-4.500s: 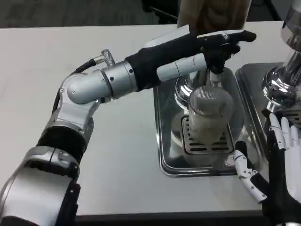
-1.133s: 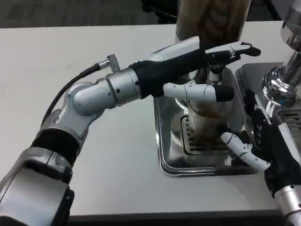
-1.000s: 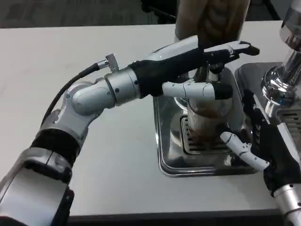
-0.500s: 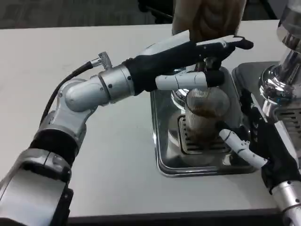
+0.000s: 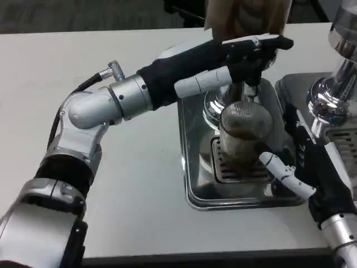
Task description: Grasp the cup under the faucet to collect the drink, then remove the cup.
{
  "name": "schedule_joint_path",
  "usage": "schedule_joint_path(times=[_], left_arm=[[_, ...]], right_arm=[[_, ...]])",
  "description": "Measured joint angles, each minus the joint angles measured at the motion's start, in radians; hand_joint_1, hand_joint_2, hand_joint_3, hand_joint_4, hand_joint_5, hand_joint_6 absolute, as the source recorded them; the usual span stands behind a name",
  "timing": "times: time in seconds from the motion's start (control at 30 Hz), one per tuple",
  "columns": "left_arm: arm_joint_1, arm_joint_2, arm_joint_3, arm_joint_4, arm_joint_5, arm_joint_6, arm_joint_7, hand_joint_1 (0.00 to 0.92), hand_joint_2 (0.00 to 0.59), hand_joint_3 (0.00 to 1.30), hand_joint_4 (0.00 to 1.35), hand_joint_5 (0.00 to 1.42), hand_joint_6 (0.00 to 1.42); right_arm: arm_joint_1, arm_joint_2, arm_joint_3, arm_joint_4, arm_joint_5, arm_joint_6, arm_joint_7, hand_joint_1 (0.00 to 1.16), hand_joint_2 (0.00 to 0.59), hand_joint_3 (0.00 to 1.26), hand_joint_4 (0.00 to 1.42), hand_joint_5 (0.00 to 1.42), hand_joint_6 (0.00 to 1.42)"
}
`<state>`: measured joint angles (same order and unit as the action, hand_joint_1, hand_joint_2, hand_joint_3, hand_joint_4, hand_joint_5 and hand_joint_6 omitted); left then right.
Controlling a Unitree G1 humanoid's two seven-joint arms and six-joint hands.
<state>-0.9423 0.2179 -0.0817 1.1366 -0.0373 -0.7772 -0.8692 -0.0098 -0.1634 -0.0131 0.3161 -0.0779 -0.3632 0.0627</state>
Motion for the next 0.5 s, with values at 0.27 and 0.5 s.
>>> schedule_joint_path(times=[0.27,0.5], left_arm=[[0.001,-0.007,0.052,-0.031,-0.054,0.040,-0.055,0.000,0.050,0.16,0.02,0.09,0.10],[0.002,-0.015,0.092,-0.088,-0.119,0.073,-0.100,0.000,0.051,0.17,0.04,0.10,0.12]], right_arm=[[-0.004,0.001,0.000,0.005,0.000,-0.003,0.000,0.56,0.258,0.00,0.00,0.00,0.02],[-0.004,0.001,-0.003,0.005,0.009,-0.003,0.002,0.55,0.256,0.00,0.00,0.00,0.02]])
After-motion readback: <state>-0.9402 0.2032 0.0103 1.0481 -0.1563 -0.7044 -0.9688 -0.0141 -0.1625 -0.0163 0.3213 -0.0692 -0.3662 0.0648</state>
